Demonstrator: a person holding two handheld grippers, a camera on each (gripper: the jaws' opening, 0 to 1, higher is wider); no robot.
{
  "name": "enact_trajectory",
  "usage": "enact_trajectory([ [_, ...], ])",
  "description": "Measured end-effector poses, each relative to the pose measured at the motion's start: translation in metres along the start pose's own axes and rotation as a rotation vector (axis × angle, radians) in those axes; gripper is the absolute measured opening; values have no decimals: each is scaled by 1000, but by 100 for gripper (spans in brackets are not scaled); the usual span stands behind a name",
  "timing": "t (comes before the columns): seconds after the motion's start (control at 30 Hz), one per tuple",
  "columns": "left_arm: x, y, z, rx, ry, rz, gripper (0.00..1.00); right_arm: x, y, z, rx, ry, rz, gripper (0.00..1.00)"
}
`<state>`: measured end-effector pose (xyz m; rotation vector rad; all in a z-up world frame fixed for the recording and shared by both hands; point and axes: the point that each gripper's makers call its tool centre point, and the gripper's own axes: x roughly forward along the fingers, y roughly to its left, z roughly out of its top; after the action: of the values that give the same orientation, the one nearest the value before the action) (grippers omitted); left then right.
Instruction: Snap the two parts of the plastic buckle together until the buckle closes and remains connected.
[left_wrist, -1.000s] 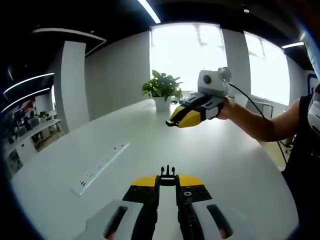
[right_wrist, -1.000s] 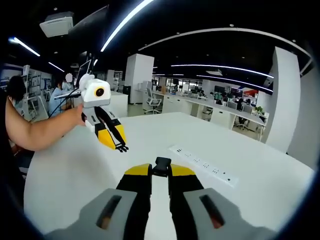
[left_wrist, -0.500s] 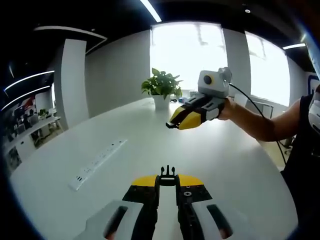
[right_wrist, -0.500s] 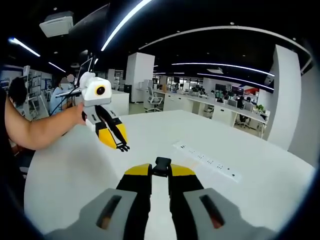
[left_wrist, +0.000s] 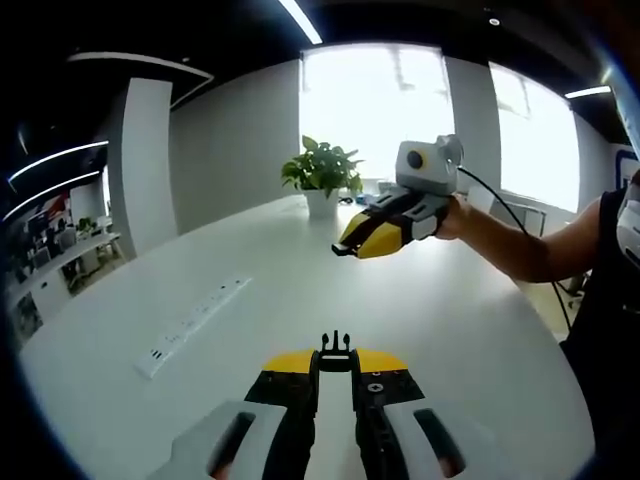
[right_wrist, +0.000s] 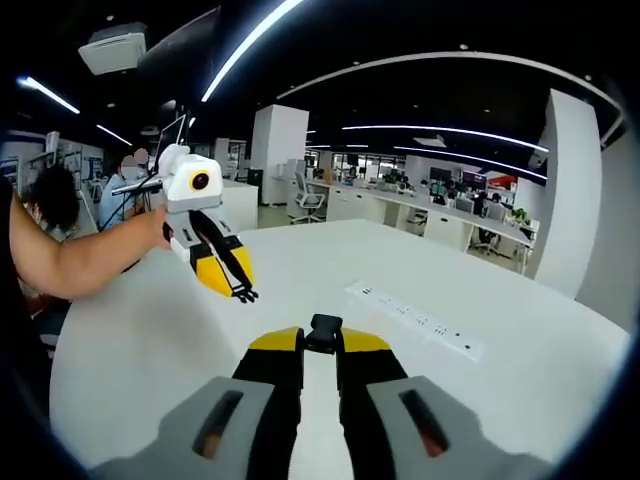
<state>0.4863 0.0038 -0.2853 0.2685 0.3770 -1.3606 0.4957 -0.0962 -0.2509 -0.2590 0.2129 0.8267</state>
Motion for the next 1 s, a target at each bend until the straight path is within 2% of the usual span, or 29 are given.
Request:
enact_trajectory([
  [0.37,0,-7,-4,-8,-9,-5,11,4,11,-8,-4,15,12,11],
  [1.0,-6,-15,-13,-15,-1,-13,11,1,18,-13,2,23,14,11],
])
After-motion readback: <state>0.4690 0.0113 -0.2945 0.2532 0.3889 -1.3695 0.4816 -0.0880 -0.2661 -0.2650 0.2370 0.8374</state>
